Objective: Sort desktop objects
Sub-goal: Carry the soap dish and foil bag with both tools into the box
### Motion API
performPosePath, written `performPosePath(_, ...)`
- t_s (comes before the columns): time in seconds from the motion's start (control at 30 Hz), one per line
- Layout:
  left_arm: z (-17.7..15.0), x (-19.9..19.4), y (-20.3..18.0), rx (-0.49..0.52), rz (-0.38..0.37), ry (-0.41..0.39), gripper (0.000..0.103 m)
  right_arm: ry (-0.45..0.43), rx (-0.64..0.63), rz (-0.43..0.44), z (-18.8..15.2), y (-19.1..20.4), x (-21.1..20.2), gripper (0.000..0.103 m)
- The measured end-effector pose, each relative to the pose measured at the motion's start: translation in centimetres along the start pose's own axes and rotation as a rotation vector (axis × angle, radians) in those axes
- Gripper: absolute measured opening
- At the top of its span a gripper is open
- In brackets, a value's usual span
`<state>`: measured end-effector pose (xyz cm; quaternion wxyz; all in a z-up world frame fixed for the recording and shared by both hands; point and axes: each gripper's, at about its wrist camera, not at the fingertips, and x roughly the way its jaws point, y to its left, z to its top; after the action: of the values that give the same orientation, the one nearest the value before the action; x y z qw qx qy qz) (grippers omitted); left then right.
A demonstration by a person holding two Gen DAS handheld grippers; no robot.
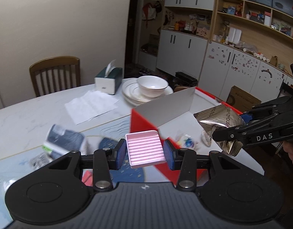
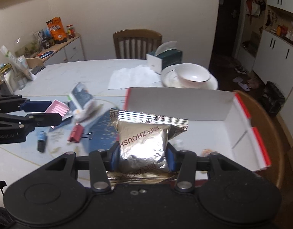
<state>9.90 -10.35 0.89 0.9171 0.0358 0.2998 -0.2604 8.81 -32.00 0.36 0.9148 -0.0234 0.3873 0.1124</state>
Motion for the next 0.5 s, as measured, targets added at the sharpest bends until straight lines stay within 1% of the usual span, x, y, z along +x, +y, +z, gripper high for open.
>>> performPosePath(0.27,2.0,2.5,-3.6,0.043,-0.017,-0.004,0.041,-0.013,-0.001,-0.034,-0.3,-3.9,-0.2,0.046)
performPosePath(0.5,3.2,5.0,-5.6,0.063,-0.021,0.016,0.041,-0.013,-0.009,-0.056,-0.2,-6.5,0.1,0.046)
